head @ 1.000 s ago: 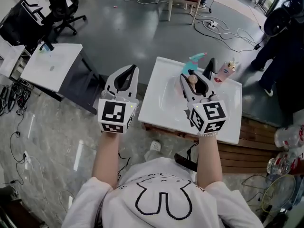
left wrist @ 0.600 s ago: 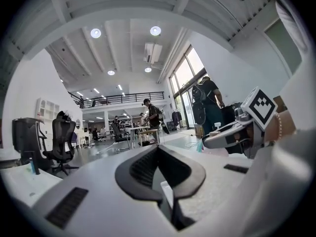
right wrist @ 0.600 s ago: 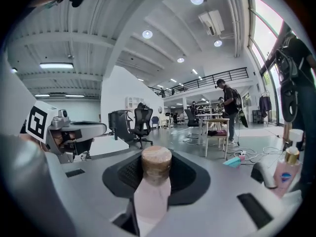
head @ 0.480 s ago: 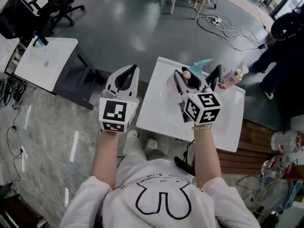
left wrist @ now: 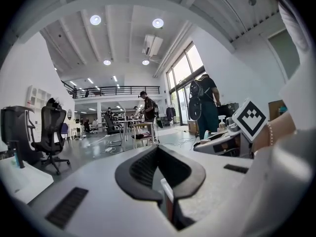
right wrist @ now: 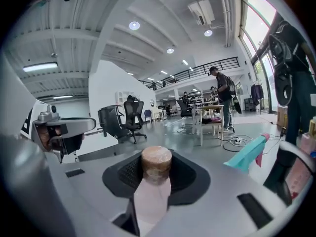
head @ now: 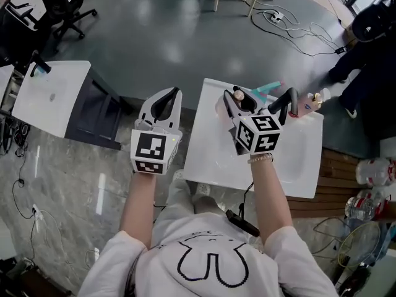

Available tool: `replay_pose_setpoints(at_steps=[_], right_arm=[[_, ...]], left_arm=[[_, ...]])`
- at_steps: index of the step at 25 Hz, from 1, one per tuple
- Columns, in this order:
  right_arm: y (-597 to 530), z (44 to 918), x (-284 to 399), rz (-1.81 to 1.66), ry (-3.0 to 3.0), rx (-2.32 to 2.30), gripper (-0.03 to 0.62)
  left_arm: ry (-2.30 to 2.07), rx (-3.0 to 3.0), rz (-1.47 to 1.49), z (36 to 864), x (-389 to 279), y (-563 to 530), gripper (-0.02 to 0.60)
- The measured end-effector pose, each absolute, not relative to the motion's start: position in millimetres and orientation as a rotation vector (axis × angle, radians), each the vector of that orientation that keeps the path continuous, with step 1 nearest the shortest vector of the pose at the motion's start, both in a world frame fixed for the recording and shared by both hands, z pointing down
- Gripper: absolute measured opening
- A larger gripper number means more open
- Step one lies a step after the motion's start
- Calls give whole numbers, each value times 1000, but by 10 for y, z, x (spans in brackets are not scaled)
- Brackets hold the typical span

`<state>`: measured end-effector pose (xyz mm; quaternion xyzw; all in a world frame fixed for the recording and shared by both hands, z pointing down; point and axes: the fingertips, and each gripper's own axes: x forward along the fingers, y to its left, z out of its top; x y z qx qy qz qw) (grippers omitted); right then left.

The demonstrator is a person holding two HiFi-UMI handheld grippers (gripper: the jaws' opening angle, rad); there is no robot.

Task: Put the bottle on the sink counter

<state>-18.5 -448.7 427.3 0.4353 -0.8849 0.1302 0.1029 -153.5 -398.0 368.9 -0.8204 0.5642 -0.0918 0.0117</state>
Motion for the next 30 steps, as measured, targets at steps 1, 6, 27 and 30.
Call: replay_pose_setpoints(at_steps=[1, 6, 27, 30], right_arm=[[-4542, 4324, -205, 392, -2601, 1290, 140], [-4787, 4549, -269, 441, -2562, 1329, 141], [-5487, 5303, -401, 576, -2404, 1423, 141], [-5524, 5351, -408, 583, -2392, 1430, 141]], left_arm=[[1752, -2566, -290, 3715, -1553, -4038, 9], [1717, -2613, -296, 3847, -1622, -4286, 9], [1656, -2720, -309, 4251, -1993, -4970, 9], [1660, -2721, -305, 4257, -2047, -5007, 9]])
